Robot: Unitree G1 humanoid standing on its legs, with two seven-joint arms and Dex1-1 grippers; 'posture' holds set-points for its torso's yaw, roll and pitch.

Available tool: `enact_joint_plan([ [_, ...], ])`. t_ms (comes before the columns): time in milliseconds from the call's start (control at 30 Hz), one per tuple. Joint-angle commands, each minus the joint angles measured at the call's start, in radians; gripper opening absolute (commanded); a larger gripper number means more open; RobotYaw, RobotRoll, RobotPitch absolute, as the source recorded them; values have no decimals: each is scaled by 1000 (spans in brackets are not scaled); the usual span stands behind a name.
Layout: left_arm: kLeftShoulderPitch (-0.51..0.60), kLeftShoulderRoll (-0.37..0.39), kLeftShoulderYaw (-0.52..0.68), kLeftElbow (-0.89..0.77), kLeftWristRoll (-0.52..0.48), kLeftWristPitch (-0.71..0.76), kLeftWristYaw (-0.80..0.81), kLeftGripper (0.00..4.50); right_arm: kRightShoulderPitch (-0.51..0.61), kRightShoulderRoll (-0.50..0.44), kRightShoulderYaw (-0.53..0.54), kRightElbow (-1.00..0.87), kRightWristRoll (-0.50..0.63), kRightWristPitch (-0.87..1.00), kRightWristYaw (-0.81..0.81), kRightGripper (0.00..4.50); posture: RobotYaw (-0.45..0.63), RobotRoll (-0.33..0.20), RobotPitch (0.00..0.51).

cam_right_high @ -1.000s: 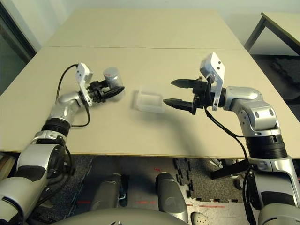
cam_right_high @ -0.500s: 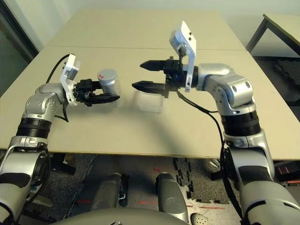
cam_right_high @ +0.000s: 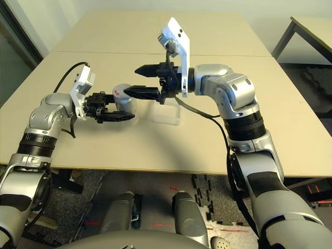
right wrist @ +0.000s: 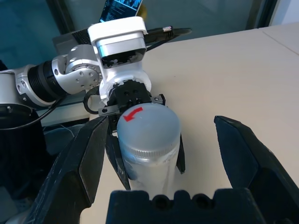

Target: Pour the medicine from the bottle into the box.

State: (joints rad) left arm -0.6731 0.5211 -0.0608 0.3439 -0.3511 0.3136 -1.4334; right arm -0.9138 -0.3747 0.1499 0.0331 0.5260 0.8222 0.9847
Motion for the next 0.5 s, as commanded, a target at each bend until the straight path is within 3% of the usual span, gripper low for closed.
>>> enact_joint_plan([
  [33, 14, 7, -5, -51, -11, 1, 11, 2819, -7, 12, 25, 2, -1, -7, 19, 4500, -72, 0, 50],
  [500, 34, 18, 3, -96, -28, 10, 29, 2819, -20, 32, 42, 20, 3, -1, 60, 4500, -53, 0, 43],
])
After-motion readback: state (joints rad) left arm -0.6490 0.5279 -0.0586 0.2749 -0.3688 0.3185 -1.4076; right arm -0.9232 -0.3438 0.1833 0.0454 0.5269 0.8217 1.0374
